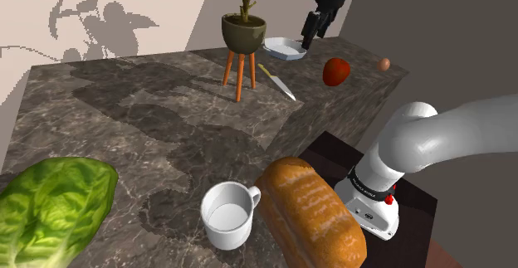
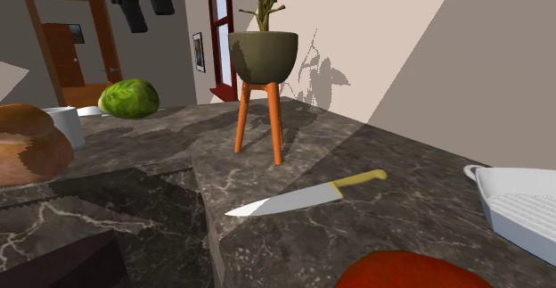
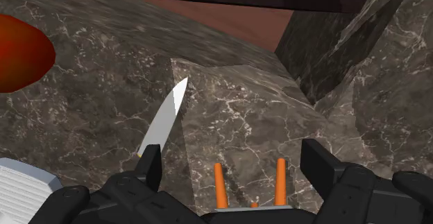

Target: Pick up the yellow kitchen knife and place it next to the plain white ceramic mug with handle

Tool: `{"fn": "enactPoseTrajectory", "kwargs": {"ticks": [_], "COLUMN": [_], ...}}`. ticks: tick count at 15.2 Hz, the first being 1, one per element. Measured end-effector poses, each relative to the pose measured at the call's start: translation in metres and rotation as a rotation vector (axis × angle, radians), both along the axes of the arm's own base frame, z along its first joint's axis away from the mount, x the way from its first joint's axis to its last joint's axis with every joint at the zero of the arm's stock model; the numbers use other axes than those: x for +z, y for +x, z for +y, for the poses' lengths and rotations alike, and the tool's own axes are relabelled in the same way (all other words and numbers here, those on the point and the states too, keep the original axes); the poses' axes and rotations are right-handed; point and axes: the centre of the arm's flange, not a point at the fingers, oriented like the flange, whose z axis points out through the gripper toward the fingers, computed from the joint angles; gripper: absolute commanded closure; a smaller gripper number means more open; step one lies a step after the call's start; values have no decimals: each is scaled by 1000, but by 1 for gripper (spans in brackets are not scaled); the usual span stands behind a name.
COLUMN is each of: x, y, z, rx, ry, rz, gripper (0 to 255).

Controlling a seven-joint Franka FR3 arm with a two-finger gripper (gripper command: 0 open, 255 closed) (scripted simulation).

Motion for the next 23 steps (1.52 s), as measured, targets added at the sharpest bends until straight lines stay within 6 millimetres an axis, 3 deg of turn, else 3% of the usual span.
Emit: {"fn": "enactPoseTrajectory", "kwargs": {"ticks": [2, 9, 23], "x": [-4, -45, -156], "y": [6, 83, 233], "z": [-2, -37, -124], "rx": [-5, -67, -203], "ry": [2, 26, 77], "rz": [5, 72, 216], "gripper": [0, 0, 0]}}
